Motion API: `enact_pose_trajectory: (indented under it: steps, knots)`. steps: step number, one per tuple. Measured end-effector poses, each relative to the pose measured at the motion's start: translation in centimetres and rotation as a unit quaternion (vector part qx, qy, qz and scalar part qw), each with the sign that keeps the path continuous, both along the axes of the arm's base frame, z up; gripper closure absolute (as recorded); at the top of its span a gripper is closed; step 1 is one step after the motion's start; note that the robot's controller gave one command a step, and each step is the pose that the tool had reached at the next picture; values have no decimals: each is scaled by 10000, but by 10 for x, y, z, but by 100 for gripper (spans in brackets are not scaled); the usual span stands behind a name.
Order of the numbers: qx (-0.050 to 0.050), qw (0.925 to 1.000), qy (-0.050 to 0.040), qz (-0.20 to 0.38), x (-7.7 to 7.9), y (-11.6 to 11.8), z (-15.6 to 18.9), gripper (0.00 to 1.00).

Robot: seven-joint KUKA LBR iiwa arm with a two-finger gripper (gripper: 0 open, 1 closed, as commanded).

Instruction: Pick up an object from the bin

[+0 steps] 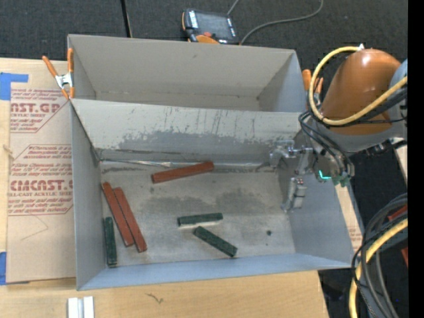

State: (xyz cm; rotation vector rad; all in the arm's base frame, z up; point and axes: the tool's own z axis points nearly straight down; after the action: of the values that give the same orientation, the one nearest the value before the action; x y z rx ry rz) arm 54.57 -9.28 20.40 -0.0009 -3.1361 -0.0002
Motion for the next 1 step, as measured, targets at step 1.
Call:
enact_pose_trajectory:
  steps: [1]
  knots:
    - [15,10000,2,-84,-23,83,-139,0]
